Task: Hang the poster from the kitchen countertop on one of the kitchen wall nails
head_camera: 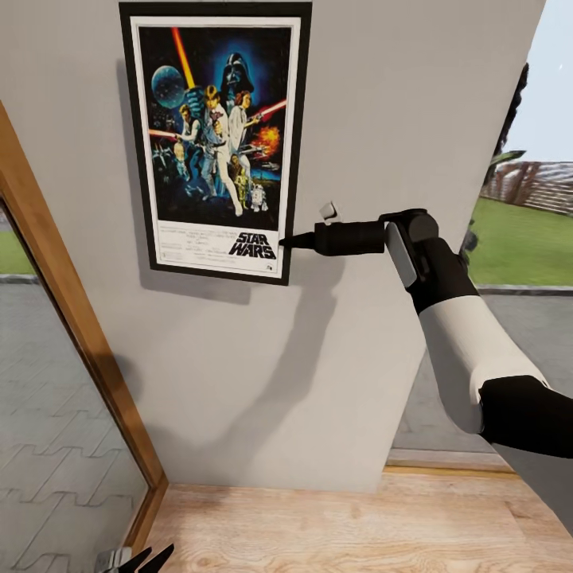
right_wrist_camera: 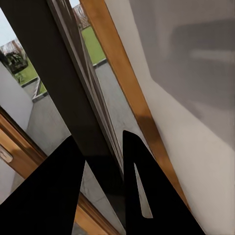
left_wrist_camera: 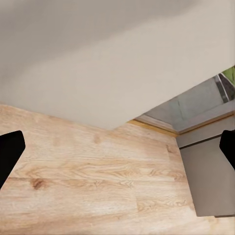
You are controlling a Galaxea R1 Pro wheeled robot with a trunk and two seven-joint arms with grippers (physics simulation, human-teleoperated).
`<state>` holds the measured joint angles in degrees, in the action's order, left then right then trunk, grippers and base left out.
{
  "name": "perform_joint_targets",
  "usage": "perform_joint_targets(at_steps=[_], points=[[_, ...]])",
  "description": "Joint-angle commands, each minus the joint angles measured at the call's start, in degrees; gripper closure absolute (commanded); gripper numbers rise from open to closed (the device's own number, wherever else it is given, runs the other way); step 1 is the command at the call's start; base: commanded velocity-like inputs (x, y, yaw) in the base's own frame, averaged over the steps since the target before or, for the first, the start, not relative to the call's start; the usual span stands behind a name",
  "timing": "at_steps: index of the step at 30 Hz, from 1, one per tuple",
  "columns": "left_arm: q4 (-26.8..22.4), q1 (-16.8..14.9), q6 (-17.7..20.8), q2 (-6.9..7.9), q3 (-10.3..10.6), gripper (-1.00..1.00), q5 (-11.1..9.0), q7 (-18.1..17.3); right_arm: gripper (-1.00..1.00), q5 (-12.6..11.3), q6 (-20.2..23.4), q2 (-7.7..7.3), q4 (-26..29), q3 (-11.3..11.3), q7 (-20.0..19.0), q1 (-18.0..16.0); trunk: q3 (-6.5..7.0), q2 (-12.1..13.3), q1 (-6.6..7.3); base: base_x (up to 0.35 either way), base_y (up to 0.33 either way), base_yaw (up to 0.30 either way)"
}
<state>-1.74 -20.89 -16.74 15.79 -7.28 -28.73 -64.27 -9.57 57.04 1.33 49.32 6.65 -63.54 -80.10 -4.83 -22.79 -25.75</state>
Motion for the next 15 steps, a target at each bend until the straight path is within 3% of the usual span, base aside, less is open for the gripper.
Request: perform_joint_targets(at_steps=[1,15], points=[[0.1,-0.1,-0.3,-0.01,-0.5,-1.00,0.4,-0.1,1.00,-0.3,0.4,-0.01,0.0,0.0,0.0,-0.1,-0.13,-0.1,-0.04,0.000,0.000,0.000],[0.0,-0.1,-0.3,0.02,-0.5,-1.00,0.4,-0.1,1.00,-0.3,0.3,-0.03,0.1,0.0,0.0,0.1,-0.13,-0.1,-0.04,0.000,0.000,0.000]])
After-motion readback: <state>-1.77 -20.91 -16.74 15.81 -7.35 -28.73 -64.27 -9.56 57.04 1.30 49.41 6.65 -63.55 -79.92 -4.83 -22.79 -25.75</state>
